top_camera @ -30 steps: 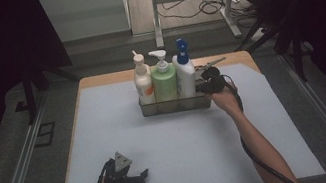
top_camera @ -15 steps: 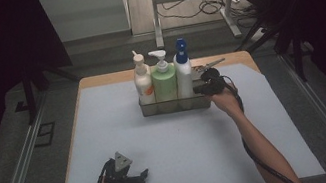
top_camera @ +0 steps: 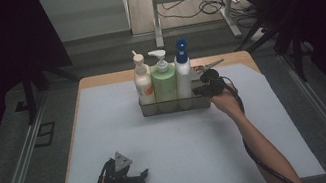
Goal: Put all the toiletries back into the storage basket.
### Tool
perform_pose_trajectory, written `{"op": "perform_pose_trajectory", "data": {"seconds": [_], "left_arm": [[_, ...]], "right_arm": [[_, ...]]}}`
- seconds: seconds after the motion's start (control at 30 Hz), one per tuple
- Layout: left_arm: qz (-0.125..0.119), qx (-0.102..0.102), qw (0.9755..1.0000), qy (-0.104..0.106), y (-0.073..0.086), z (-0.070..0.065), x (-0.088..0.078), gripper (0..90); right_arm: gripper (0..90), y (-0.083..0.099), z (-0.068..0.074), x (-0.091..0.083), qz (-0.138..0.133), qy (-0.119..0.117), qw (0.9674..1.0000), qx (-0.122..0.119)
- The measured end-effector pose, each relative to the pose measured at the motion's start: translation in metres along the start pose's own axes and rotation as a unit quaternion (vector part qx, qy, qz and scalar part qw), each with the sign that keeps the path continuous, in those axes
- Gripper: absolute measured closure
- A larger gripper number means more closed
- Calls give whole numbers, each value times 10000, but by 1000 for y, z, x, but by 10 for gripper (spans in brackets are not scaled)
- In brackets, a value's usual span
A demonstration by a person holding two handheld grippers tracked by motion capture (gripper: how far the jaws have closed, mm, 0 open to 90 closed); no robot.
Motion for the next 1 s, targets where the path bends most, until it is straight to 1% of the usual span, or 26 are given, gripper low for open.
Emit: {"op": "perform_pose_trajectory", "data": {"seconds": [0.03, 0.07, 0.13, 0.2, 0.3, 0.37, 0.53, 0.7, 0.8, 0.83, 1.0], "left_arm": [[-1, 0, 10000, -4, 0, 0, 0, 127], [-2, -1, 10000, -5, 0, 0, 0, 127], [-3, -1, 10000, -6, 0, 0, 0, 127], [-3, 0, 10000, -6, 0, 0, 0, 127], [-4, 0, 10000, -4, 0, 0, 0, 128], [-5, 1, 10000, -5, 0, 0, 0, 128], [-7, 1, 10000, -5, 0, 0, 0, 128], [-15, -6, 10000, 0, 0, 0, 0, 128], [-16, -8, 10000, 0, 0, 0, 0, 127], [-18, -9, 10000, -1, 0, 0, 0, 128], [-7, 3, 10000, -6, 0, 0, 0, 128]], "right_arm": [[896, 0, 0, 0, -11, 1, 10000, 11], [876, 0, -1, 0, -20, -9, 10000, 16], [826, 0, -4, 0, -21, 56, 10000, 41], [805, 1, -3, -1, -28, 21, 10000, 70], [768, 2, -5, -3, -46, 63, 9999, 80], [738, 2, -5, -5, -80, 42, 9999, 79], [687, 1, -4, -10, -96, 71, 9999, 35], [609, 2, -3, -16, -112, 106, 9999, -29], [575, 2, -2, -20, -135, 98, 9998, -64], [545, 2, -2, -22, -141, 99, 9998, -70], [473, 3, 2, -27, -151, 83, 9998, -135]]}}
Point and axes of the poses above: each handheld gripper's, and its own axes: x roughly forward along the jaws, y roughly out of its underside, z roughly to its left, the point moved 9 cm from there along x, roughly forward along the jaws, and after that the axes turned 9 degrees about z, right-handed, at the moved point
